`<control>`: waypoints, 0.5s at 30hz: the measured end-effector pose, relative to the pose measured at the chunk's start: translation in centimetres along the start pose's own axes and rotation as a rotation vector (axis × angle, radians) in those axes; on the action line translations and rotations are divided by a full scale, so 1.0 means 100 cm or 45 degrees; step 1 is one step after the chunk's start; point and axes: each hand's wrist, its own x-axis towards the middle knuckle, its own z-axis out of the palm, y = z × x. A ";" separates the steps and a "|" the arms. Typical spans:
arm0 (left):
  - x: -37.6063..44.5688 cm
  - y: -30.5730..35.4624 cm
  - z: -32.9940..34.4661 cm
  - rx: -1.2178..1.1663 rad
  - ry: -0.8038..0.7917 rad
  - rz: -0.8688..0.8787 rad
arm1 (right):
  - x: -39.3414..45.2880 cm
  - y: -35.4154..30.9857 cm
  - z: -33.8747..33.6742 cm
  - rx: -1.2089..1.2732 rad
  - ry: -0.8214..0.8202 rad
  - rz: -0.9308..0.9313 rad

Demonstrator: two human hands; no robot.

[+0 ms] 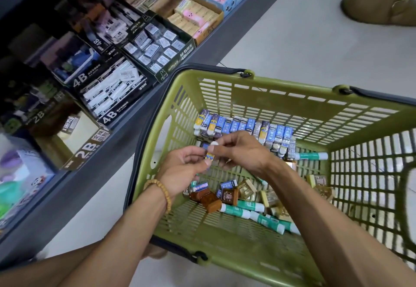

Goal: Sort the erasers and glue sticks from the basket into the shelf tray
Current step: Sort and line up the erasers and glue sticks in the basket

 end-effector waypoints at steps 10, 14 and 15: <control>0.020 -0.005 0.007 0.521 -0.027 -0.004 | -0.018 0.021 -0.035 0.175 0.334 -0.016; 0.032 -0.017 0.015 0.985 -0.073 0.109 | -0.021 0.028 -0.044 0.246 0.377 -0.028; 0.037 -0.019 0.017 1.086 -0.079 0.145 | -0.021 0.029 -0.045 0.257 0.382 -0.033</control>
